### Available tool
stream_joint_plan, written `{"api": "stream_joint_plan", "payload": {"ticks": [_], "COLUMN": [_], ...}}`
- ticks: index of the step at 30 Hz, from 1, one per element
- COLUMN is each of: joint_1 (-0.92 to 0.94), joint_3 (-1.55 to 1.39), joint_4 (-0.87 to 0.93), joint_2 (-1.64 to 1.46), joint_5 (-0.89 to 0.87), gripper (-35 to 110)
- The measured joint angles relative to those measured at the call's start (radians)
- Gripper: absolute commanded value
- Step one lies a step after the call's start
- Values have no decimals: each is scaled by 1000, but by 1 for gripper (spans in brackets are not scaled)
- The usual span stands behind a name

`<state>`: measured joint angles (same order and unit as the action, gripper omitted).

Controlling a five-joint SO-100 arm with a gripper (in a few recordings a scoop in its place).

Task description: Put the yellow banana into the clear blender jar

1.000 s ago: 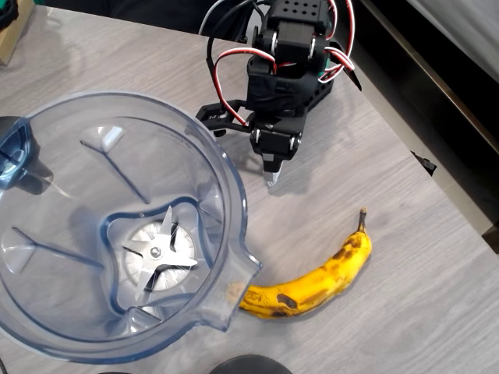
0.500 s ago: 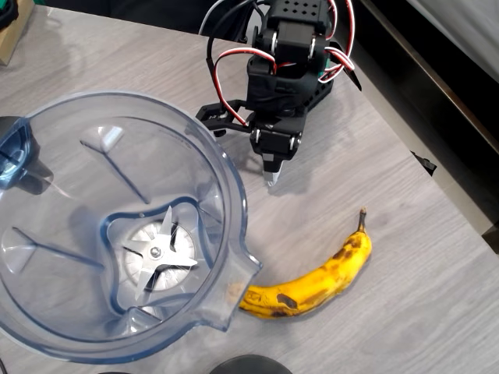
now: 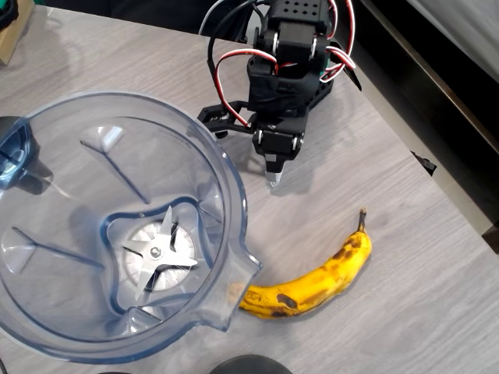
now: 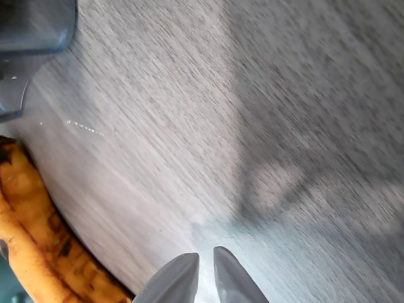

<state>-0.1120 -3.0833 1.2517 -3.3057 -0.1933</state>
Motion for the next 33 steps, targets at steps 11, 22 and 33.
{"api": "stream_joint_plan", "payload": {"ticks": [11, 22, 33], "joint_1": [-31, -285, -397], "joint_3": [0, 0, 129], "joint_4": [0, -190, -302], "joint_2": [0, -3, 69], "joint_5": [0, 60, 193], "gripper": [0, 0, 0]}}
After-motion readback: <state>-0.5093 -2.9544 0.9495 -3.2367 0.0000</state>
